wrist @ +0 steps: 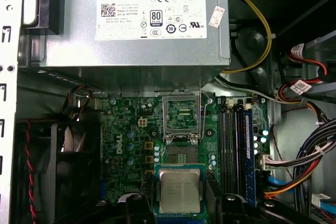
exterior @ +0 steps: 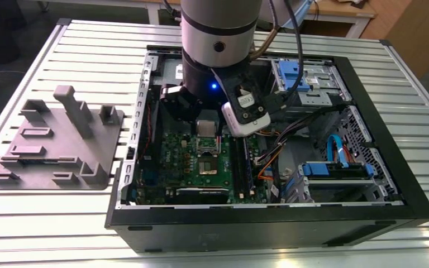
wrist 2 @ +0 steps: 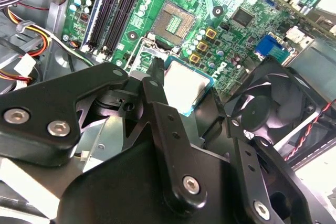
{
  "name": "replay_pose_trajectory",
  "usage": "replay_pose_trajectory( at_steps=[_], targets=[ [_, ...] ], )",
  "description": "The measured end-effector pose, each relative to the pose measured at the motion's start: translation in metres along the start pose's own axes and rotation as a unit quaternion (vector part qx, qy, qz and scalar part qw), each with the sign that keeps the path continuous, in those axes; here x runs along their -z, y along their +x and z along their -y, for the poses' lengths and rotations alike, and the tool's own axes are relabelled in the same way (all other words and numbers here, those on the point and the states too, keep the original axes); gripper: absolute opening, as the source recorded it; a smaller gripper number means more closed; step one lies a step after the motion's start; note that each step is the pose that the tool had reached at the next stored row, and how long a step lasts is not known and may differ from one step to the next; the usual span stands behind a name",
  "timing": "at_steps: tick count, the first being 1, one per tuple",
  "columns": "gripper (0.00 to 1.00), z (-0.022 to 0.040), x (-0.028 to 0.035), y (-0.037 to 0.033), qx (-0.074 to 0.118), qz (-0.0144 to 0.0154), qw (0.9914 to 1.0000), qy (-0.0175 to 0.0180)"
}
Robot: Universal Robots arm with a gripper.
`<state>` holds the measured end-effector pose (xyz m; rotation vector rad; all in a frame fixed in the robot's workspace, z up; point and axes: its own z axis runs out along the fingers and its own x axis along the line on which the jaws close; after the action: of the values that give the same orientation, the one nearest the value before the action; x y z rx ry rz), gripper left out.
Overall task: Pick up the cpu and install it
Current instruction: 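Pick up the cpu and move it towards the insertion slot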
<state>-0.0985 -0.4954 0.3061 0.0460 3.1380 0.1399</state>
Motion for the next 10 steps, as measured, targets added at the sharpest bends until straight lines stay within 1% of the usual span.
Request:
replay_pose_trajectory(
  at_steps=[10],
  targets=[
    [0.47,0.0004,-0.0041,0.0000,0.000,0.0000,1.00000,0.0000]
  ],
)
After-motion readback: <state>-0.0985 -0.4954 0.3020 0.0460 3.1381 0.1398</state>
